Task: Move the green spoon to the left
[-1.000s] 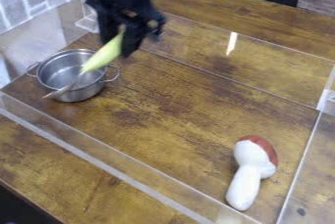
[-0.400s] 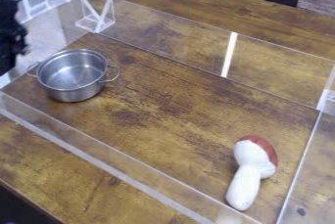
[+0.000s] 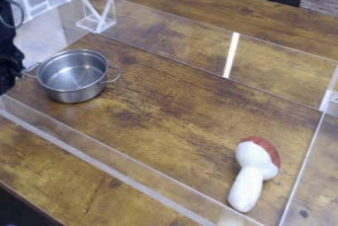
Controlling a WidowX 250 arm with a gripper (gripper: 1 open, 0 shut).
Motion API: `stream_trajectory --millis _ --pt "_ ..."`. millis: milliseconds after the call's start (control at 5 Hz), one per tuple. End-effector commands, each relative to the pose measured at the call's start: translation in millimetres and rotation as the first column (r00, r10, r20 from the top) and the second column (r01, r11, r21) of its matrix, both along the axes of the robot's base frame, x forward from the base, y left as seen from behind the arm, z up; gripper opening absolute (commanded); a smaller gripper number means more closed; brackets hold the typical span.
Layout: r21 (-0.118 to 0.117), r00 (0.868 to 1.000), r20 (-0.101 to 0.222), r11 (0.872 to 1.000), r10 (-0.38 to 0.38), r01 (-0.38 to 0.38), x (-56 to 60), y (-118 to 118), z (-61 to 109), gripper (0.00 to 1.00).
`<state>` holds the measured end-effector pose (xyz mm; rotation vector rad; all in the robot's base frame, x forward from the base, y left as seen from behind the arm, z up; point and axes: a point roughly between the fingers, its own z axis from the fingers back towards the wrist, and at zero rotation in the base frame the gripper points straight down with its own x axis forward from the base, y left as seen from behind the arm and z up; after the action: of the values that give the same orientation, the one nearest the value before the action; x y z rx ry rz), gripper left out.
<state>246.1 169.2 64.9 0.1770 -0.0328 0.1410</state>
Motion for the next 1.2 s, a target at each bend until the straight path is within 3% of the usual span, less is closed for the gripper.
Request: stream_trajectory --millis 0,400,800,1000 --pt "0.001 1.0 0.025 1.0 0.016 -0.017 -0.7 13 -8.2 0.0" --pt "-0.03 0.999 0.031 0.999 0.037 -0.036 11.0 30 -36.7 0.0" --pt "-0.063 0.993 0.043 0.992 0.114 -0.112 27.9 28 -49.9 0.0" --pt "-0.075 0.998 0.045 0.996 0.05 -0.047 40.1 25 -50.5 0.0"
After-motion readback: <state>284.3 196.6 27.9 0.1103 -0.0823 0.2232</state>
